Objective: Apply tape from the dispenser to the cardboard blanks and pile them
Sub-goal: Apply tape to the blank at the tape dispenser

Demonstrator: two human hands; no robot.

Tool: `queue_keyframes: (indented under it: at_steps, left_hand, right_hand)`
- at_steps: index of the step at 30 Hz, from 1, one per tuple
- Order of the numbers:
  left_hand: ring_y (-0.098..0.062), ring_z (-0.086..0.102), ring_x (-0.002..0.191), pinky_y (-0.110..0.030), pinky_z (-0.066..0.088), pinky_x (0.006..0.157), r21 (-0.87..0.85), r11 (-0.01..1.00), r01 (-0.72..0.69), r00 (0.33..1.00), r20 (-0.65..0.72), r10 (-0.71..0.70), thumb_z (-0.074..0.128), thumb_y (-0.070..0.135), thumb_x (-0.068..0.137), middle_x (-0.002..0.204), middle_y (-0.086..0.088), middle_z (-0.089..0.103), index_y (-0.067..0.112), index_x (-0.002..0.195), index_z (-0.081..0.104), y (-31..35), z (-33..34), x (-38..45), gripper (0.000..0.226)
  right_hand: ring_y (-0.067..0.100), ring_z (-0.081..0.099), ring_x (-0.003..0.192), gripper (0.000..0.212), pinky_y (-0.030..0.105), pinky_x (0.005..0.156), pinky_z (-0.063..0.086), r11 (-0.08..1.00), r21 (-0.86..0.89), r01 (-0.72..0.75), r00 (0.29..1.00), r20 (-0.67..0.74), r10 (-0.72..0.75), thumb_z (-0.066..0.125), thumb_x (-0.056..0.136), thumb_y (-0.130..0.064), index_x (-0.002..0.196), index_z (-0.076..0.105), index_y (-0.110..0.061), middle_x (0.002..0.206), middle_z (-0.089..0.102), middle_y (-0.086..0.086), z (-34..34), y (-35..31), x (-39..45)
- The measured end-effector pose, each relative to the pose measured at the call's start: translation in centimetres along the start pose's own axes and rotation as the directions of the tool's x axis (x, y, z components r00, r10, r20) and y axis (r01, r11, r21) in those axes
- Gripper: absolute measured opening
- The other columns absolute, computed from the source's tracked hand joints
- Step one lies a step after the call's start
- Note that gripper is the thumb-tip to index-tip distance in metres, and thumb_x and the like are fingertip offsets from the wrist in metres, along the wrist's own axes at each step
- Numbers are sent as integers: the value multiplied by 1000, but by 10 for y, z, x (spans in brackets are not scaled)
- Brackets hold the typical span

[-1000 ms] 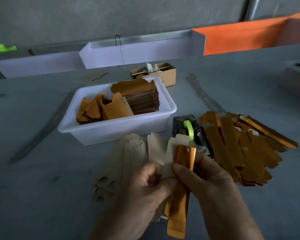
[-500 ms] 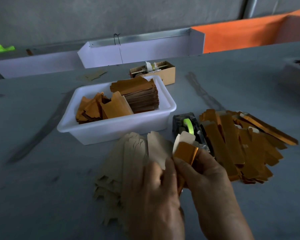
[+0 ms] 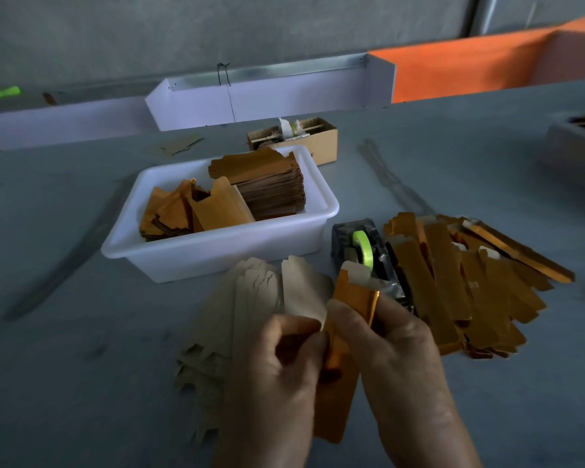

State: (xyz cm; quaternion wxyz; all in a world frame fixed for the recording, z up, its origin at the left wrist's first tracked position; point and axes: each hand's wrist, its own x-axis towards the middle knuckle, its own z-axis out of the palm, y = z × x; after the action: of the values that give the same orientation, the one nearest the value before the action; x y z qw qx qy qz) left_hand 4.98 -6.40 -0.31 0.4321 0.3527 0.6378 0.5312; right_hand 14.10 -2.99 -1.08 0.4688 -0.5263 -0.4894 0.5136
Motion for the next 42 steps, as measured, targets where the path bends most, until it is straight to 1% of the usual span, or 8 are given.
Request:
queue_keyframes:
  at_steps: [6, 10, 15, 22, 26, 31, 38, 42]
  left_hand:
    - [-21, 71, 62, -26, 57, 52, -53, 986, 155, 975, 169, -144, 68, 5, 80, 70, -10, 72, 7, 81, 68, 11, -13, 11, 3]
    - [-16, 69, 57, -19, 52, 48, -124, 984, 132, 990, 70, -124, 67, 3, 79, 68, -8, 73, 10, 77, 70, 12, -11, 17, 8]
    - [-8, 50, 41, -16, 39, 37, -150, 989, 8, 997, -77, -20, 66, 7, 83, 55, -2, 63, 11, 73, 67, 7, -13, 21, 11]
    - [-2, 48, 31, -10, 31, 29, -286, 956, 68, 998, 18, -66, 58, -2, 85, 45, 1, 57, -3, 81, 58, 12, 3, 16, 4]
    - [0, 46, 35, -11, 32, 31, -256, 964, 66, 998, 6, -67, 62, 1, 84, 49, 2, 58, 1, 78, 62, 7, 4, 17, 6]
    - [-1, 43, 35, -13, 30, 31, -245, 967, 67, 998, 19, -64, 62, 2, 84, 50, 0, 55, 3, 76, 62, -1, 4, 20, 9]
    - [-2, 47, 38, -14, 33, 33, -192, 977, 90, 996, 30, -86, 64, 6, 84, 54, -1, 57, 7, 78, 63, -8, 6, 22, 7]
    - [-3, 49, 39, -14, 35, 34, -173, 979, 104, 994, 43, -98, 65, 10, 84, 54, 1, 60, 10, 77, 64, -13, 7, 22, 7]
  right_hand:
    - [7, 41, 43, 28, 22, 45, 38, 999, 24, 28, 999, -37, -28, 57, 76, -42, 54, 55, -25, 43, 42, -8, -1, -4, 3]
    - [3, 57, 52, 28, 13, 43, 43, 971, -150, 186, 974, -103, -202, 49, 75, -53, 71, 61, -28, 60, 62, -11, -24, -16, 12]
    - [24, 60, 63, 11, 39, 59, 54, 881, -432, 192, 945, -162, -285, 60, 86, -22, 78, 68, -20, 71, 63, 5, -64, -11, 30]
    - [-11, 57, 66, 16, 3, 50, 40, 808, -556, 196, 973, 7, -232, 63, 86, -24, 70, 62, -26, 66, 60, -11, -52, 0, 35]
    - [3, 53, 82, 11, 9, 55, 34, 760, -640, 116, 972, -82, -218, 64, 83, -34, 87, 62, -23, 96, 57, -6, -53, 7, 40]
    - [14, 60, 72, 15, 28, 68, 48, 773, -625, 109, 987, -27, -160, 62, 86, -31, 73, 64, -24, 76, 65, -3, -52, 7, 42]
    - [4, 56, 50, 23, 10, 45, 33, 833, -551, 53, 993, -58, -102, 65, 85, -25, 63, 58, -28, 60, 60, -8, -49, 4, 45]
    - [7, 60, 80, 17, 15, 61, 47, 867, -483, 123, 972, -119, -204, 66, 84, -21, 68, 61, -26, 88, 65, -5, -44, 9, 46]
